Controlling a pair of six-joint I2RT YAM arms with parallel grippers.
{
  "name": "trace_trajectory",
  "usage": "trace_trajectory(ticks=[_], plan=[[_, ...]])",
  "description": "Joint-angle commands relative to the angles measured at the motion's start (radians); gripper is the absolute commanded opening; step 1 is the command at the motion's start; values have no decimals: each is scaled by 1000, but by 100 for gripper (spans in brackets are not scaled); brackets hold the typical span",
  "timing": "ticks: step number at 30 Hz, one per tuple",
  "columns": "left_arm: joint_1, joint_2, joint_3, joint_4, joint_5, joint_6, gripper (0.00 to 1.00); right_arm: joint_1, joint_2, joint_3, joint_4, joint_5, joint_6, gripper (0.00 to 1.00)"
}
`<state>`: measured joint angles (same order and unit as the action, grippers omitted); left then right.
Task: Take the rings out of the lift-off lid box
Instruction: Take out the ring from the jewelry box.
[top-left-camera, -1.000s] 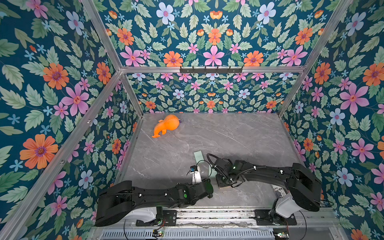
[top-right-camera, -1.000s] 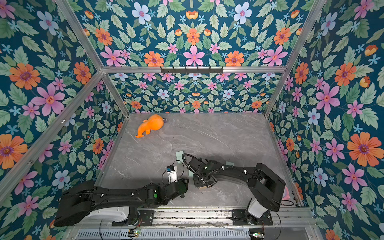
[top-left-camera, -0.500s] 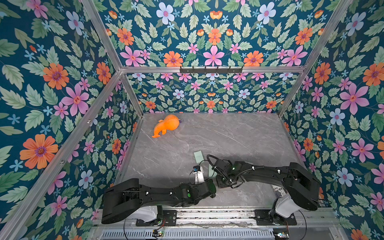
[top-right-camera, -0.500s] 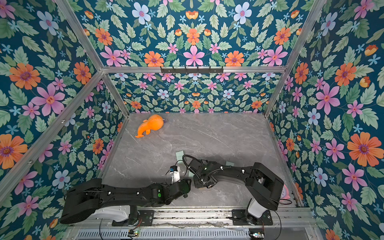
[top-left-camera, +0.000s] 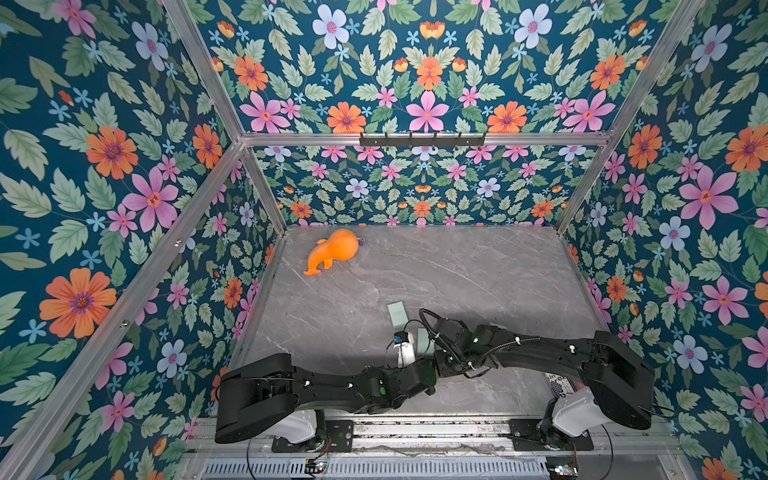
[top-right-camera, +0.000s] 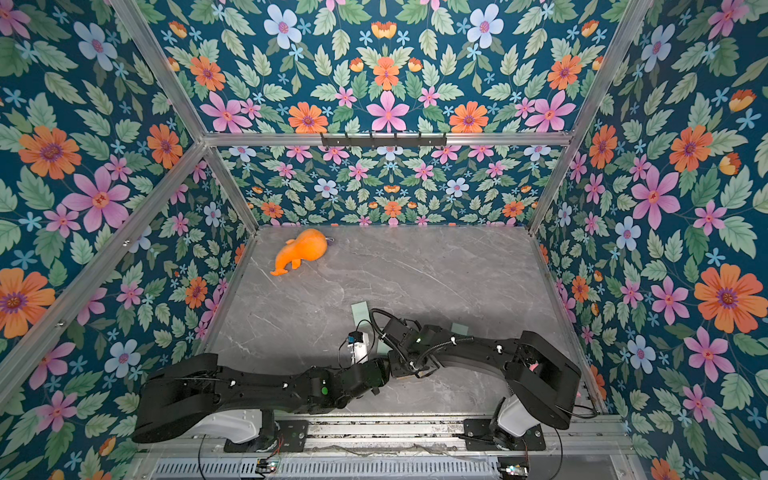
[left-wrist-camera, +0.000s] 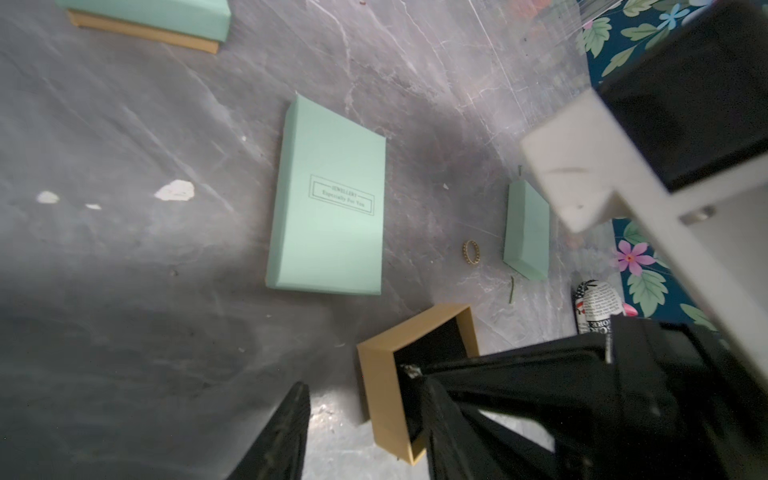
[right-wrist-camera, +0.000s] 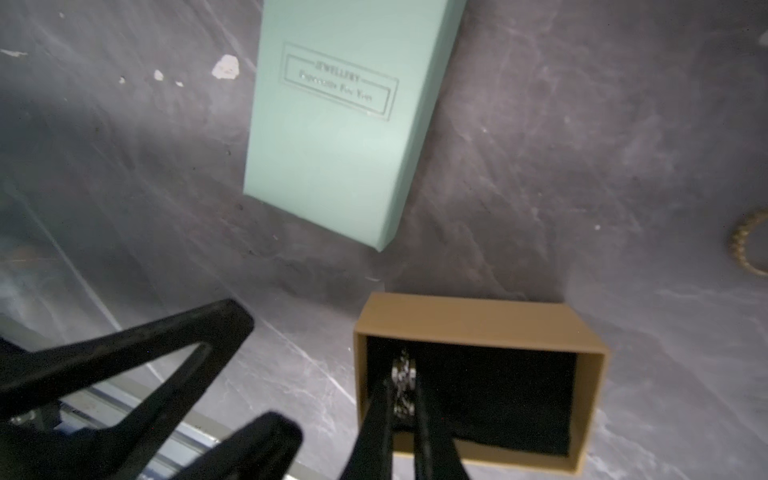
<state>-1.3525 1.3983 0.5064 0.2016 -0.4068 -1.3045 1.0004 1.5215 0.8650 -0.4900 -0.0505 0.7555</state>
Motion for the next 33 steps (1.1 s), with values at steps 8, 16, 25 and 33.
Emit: trace_trajectory(ticks=[8,16,25,33], plan=[[-2,46,4,80,40,8,41,0,-51,-26,37,-9,18,2],[-1,74,15,79,52,8,31,0,-84,-45,59,-10,23,2],[-2,104,29,62,64,8,23,0,-115,-64,84,-17,26,2],[-3,123,40,42,74,10,19,-11,-142,-87,105,-29,37,2]])
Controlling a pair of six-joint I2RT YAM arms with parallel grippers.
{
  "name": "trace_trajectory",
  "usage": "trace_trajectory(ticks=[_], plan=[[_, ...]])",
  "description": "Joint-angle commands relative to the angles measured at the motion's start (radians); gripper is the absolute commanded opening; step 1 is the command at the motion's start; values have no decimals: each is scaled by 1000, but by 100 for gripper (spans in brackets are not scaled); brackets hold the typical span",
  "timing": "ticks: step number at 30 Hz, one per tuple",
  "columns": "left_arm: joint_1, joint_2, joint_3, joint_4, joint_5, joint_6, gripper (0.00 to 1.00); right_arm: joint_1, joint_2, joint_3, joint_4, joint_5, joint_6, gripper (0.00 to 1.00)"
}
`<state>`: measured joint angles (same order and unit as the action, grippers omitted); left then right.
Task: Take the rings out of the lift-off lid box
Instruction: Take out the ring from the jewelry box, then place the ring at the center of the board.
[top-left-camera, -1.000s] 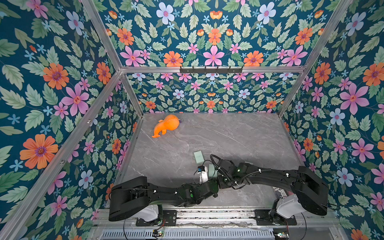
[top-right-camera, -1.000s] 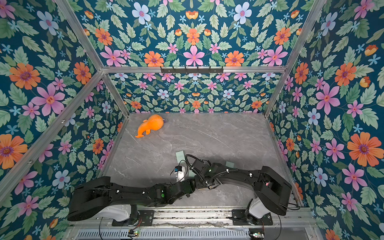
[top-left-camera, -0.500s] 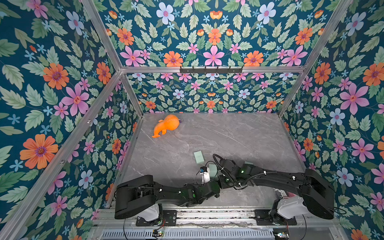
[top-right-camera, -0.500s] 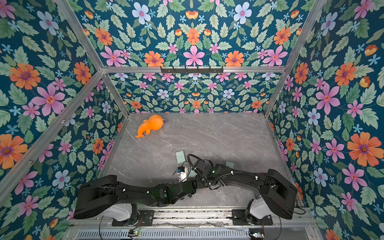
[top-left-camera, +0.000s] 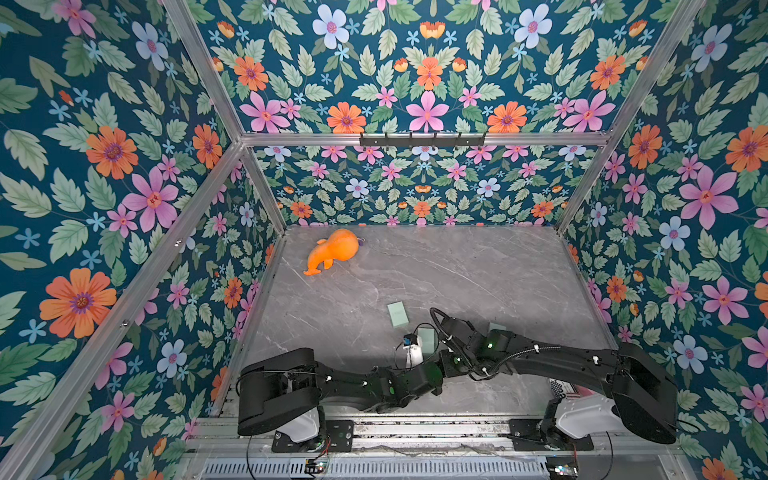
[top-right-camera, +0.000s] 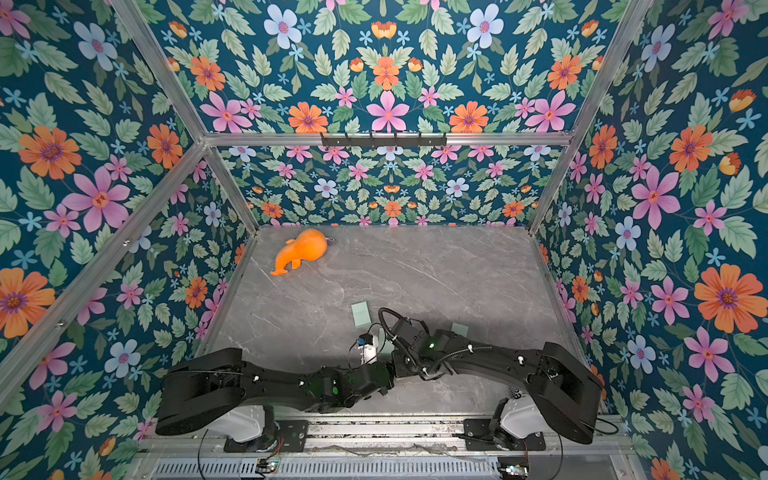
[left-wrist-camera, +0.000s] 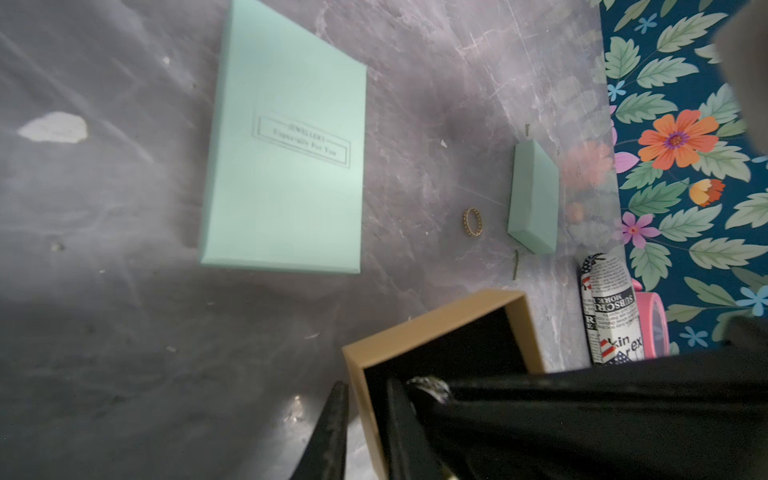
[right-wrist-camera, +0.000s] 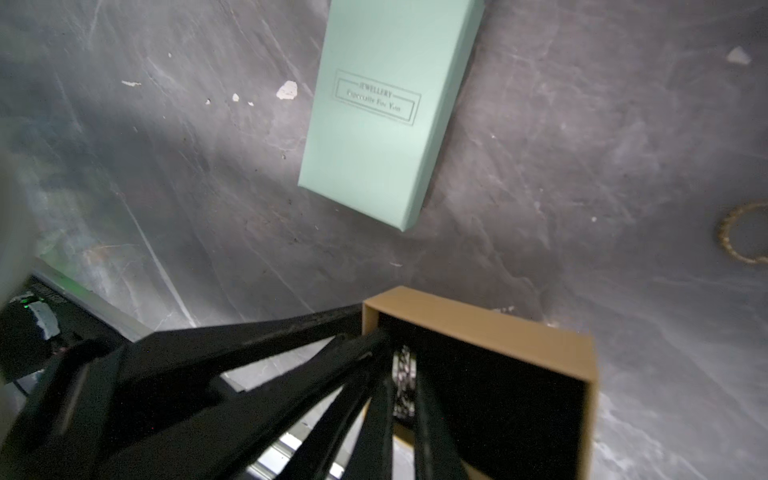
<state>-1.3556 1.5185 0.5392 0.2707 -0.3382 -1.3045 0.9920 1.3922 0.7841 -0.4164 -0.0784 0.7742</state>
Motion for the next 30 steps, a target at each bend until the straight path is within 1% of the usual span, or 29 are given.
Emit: trace_trajectory(ticks=[1,11,14,16,19,23,28,30], plan=[[0,3,8,-28,5,11,19,-5,-16,-9,34,-4,19,1],[0,19,28,-49,9,20,19,-32,-70,-56,64,-27,36,1],[1,-3,37,-79,-11,29,21,-61,-141,-74,30,9,39,0],[2,-28,39,-97,-31,37,23,-108,-210,-101,14,10,38,0],[1,-73,45,-135,-60,50,31,-199,-309,-144,-23,-15,22,1],[-1,-108,43,-144,-60,49,45,-298,-393,-206,-60,-54,3,2],[-55,-86,97,-198,-93,-5,67,-360,-429,-279,-57,-77,0,2],[-85,-65,123,-206,-106,-34,73,-383,-425,-310,-33,-98,0,2]])
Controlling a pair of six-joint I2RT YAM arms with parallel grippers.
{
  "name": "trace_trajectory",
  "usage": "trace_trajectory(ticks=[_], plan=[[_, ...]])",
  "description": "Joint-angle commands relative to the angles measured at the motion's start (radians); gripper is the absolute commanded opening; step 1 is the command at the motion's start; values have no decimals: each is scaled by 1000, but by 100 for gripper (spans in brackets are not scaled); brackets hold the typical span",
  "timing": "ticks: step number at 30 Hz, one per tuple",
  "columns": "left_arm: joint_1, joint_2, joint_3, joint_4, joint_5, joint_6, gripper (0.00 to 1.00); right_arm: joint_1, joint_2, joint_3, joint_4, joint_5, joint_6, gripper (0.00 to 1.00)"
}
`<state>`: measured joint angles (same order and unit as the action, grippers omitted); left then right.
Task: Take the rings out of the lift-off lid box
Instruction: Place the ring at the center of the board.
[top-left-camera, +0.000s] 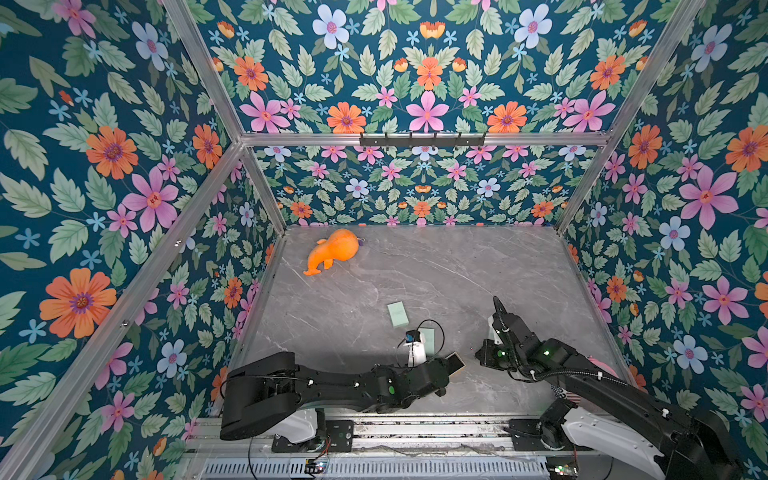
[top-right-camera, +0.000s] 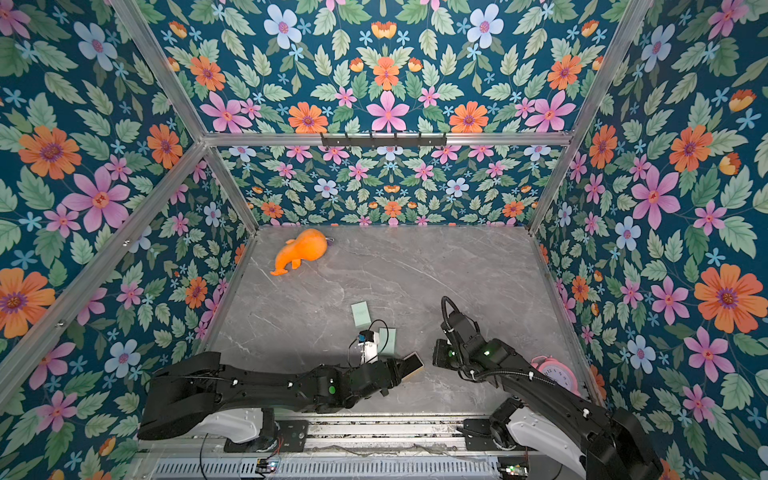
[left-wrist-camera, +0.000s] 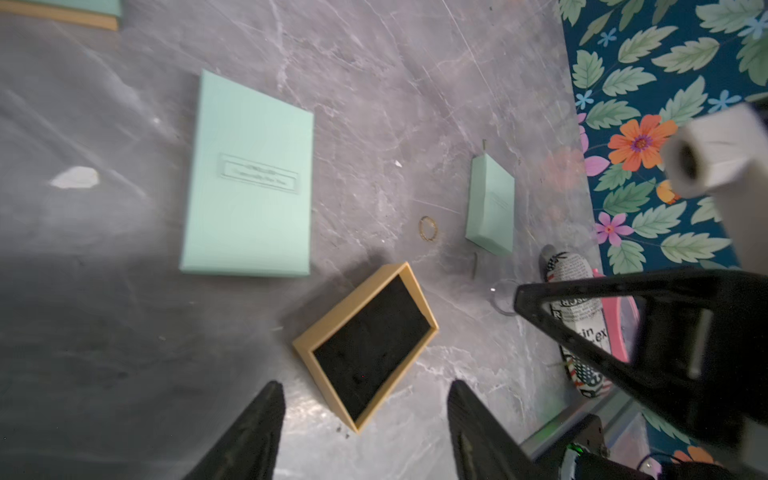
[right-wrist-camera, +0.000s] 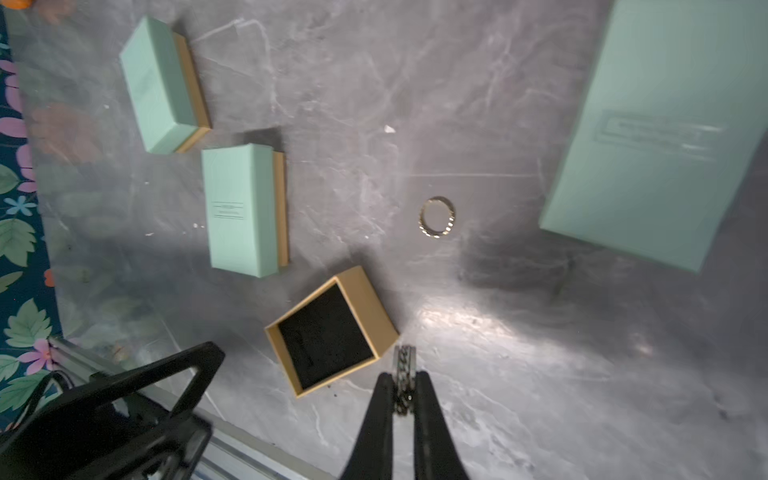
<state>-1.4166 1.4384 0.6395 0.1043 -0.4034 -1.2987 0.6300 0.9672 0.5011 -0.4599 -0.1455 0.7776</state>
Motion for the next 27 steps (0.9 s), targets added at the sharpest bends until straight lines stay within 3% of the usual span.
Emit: trace_trajectory(ticks=[1,11,27], plan=[[-35,22,32,-38,-43,-51,75,-29,5,-37,22,-40,-2,1],[-131,92,116,-39,-72,-172,87,-50,84,-95,127,-57,5,1],[-156,200,128,42,-56,-246,89,-52,88,-137,163,-36,26,8]])
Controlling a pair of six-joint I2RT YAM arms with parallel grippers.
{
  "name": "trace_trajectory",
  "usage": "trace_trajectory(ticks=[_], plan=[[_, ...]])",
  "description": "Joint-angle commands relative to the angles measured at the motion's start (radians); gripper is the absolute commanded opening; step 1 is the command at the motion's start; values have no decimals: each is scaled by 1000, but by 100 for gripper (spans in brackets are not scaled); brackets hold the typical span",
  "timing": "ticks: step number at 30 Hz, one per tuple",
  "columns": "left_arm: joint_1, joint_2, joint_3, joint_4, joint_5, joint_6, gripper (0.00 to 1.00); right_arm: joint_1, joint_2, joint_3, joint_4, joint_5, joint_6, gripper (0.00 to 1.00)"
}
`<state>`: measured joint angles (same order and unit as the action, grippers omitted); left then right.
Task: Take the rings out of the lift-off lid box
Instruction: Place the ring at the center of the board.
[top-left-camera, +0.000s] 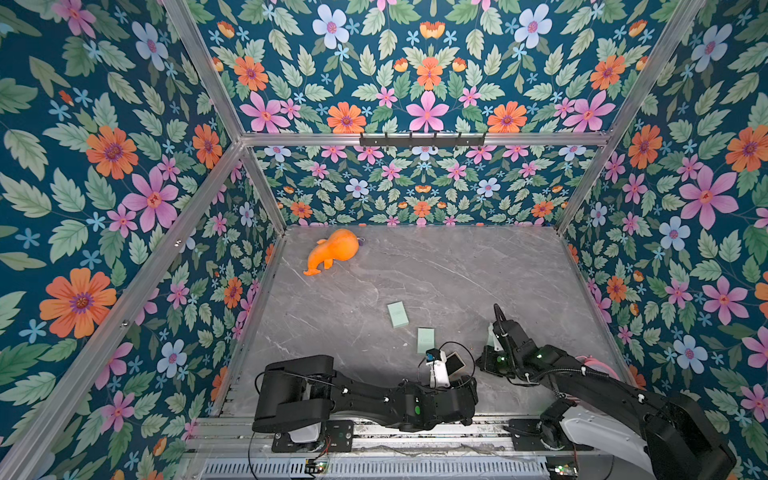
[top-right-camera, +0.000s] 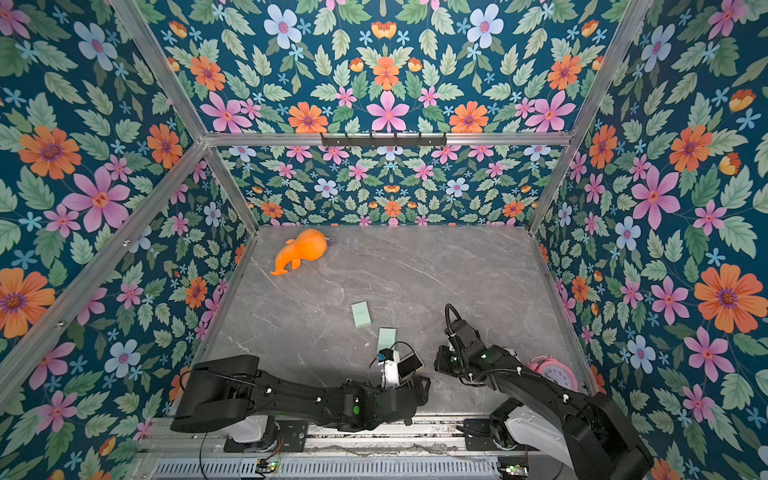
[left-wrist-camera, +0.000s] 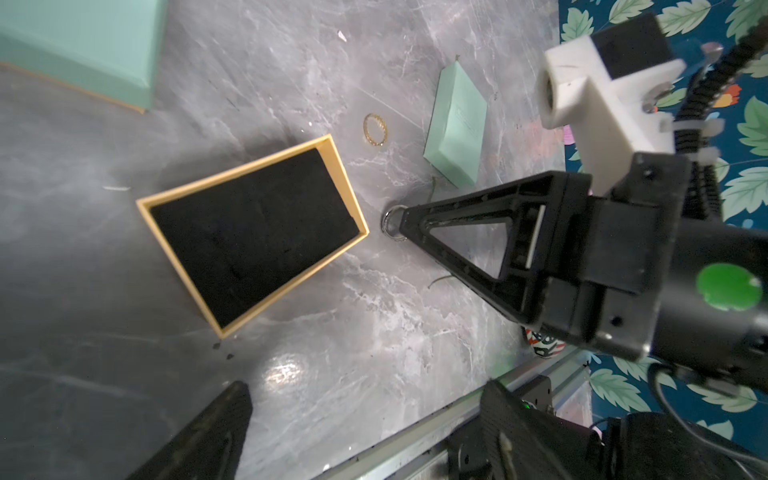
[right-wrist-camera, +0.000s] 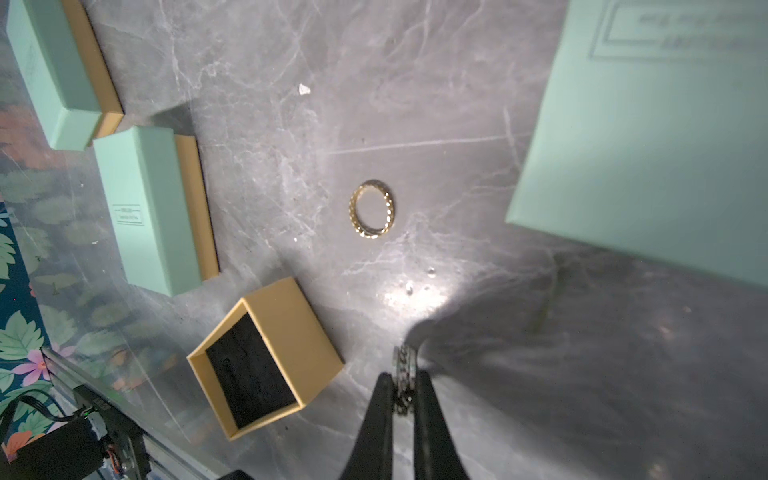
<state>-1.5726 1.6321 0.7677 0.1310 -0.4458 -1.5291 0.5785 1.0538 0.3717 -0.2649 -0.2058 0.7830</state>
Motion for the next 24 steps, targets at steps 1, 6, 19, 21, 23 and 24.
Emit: trace_trajectory(ticks=[1,6,19,21,23,24], plan=[[1,10,1,19,-16,-15,90,0,1,-10,-31,25,20,8],[11,30,8,27,-17,-19,90,-1,-5,-21,-30,29,28,10],[74,52,-19,71,-4,-23,90,0,-72,-31,-84,48,42,20],[84,62,-15,79,4,-22,90,0,-90,-34,-92,48,46,22],[95,73,-9,87,14,-19,90,0,-111,-32,-108,54,46,25],[99,76,-6,91,16,-15,90,0,-121,-30,-115,57,46,27]])
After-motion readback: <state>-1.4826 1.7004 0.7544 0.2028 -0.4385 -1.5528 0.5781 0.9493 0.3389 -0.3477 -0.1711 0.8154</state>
